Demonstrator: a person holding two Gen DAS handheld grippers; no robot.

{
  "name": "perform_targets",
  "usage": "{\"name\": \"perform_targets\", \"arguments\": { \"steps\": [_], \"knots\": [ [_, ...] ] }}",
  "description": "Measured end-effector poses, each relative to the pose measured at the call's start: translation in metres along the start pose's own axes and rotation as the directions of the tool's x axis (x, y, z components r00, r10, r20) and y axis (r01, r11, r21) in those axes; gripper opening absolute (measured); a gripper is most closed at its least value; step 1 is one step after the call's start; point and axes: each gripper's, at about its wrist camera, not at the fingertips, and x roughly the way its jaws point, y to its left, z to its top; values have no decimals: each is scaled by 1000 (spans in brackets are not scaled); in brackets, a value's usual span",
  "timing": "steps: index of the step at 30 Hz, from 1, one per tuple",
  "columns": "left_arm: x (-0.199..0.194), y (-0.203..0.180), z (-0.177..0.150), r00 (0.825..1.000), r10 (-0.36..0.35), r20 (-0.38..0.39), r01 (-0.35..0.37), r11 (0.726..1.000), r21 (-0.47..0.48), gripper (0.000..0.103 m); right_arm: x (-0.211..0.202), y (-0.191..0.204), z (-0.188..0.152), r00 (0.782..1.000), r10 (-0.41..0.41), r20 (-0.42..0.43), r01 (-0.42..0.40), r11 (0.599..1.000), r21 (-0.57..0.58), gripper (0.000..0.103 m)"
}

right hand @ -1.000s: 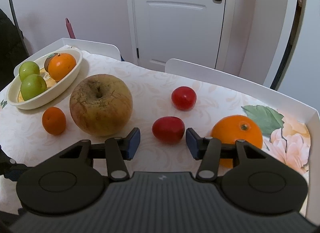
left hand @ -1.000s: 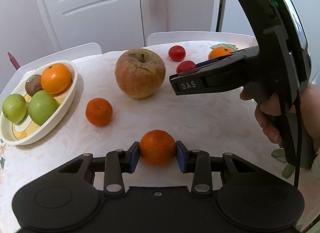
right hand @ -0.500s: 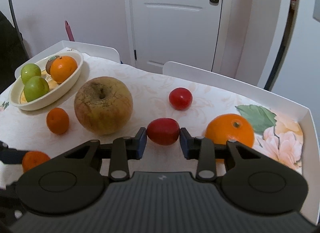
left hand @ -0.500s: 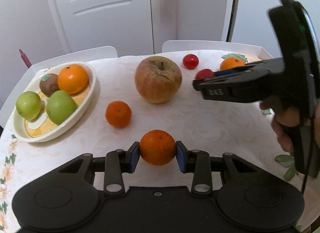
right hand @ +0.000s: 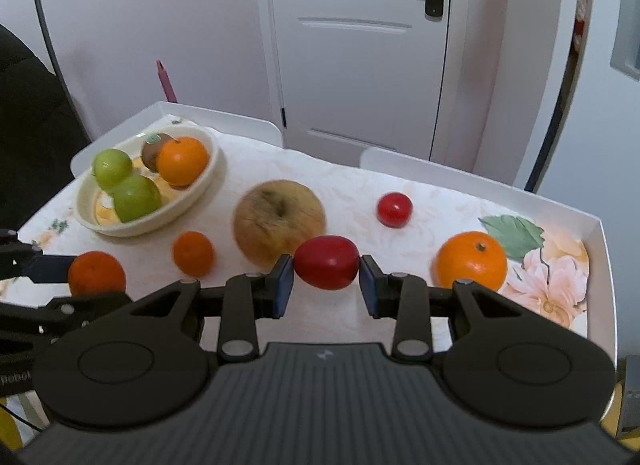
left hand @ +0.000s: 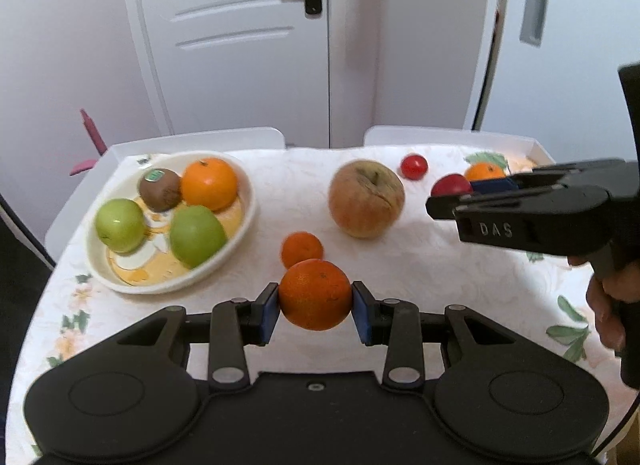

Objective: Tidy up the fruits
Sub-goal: 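Carry the tangerine toward the bowl with the left tool while the right tool grasps a cherry tomato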

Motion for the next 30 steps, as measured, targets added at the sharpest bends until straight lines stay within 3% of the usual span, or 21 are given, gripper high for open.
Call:
{"name": "perform_targets", "arguments": {
  "steps": [15, 30],
  "knots": [
    [-43, 76, 21, 997, 54, 51, -54, 999, -6, 42, -19, 79, 42, 999, 42, 17, -41, 999, -26, 50],
    [7, 139, 36, 1000, 0, -5, 1, 997, 80, 42, 26, 134, 71, 1000, 20, -16, -19, 1000, 5, 50]
  ]
}}
